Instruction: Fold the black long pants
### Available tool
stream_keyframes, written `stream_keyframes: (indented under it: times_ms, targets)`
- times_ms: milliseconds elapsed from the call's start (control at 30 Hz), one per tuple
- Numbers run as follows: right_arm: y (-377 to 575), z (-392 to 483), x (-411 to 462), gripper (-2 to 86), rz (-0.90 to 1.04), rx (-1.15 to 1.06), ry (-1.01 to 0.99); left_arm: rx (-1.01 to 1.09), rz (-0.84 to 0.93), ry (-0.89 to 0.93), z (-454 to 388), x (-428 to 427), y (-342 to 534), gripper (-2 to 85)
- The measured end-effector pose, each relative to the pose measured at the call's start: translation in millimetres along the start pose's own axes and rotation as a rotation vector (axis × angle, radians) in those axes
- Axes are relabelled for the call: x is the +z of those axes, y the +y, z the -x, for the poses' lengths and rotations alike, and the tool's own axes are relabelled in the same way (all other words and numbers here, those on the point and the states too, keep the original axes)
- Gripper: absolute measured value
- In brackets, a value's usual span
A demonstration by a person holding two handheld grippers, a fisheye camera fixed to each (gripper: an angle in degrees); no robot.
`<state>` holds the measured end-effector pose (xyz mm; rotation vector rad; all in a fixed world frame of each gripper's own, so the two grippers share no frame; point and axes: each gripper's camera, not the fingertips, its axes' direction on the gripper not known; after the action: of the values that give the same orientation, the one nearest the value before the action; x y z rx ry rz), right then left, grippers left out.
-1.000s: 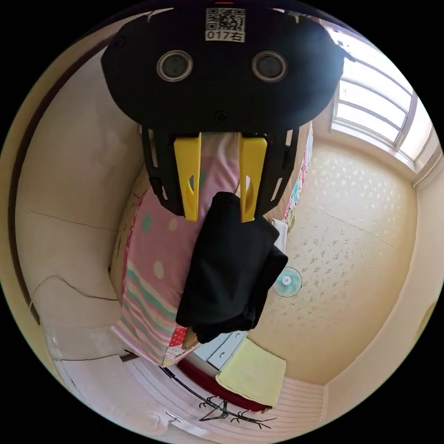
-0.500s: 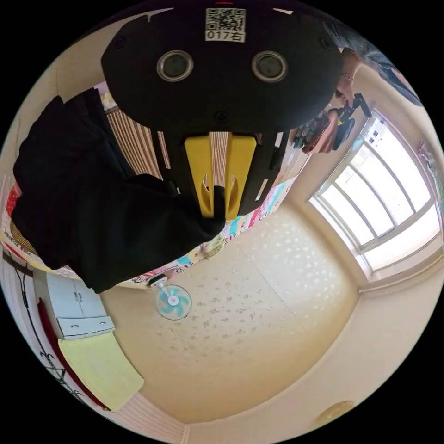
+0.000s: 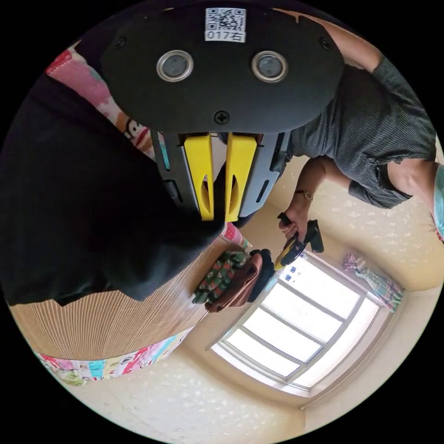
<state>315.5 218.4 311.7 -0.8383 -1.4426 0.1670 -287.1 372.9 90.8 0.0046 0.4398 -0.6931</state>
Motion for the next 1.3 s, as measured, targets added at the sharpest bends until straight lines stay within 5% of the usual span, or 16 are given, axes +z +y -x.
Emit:
stream_keyframes:
  times_ms: [233, 400, 700, 900, 1033, 1300]
  targets:
    - [70, 8, -117, 2.8, -0.377, 0.143, 0.077, -0.075, 0.011, 0.066, 18, 23, -3, -1.0]
    - [103, -35, -228, 4.1, -0.624, 0.445, 0.547, 0.005, 0.072, 0.157, -8, 57, -14, -1.0]
    - [87, -114, -266, 14.1, -0.86, 0.649, 0.393, 0.099, 0.158, 0.196, -34, 84, -17, -1.0]
    - [67, -137, -249, 12.2, -0.908, 0.743, 0.378, 0.069, 0.188, 0.191, -15, 91, -26, -1.0]
    - [43, -133, -249, 8.7, -0.805, 0.703, 0.422, 0.023, 0.257, 0.27, -5, 111, -32, -1.0]
    - [7, -57, -213, 3.1, -0.751, 0.23, 0.198, 0.099, 0.453, 0.524, -46, 180, -36, 0.1]
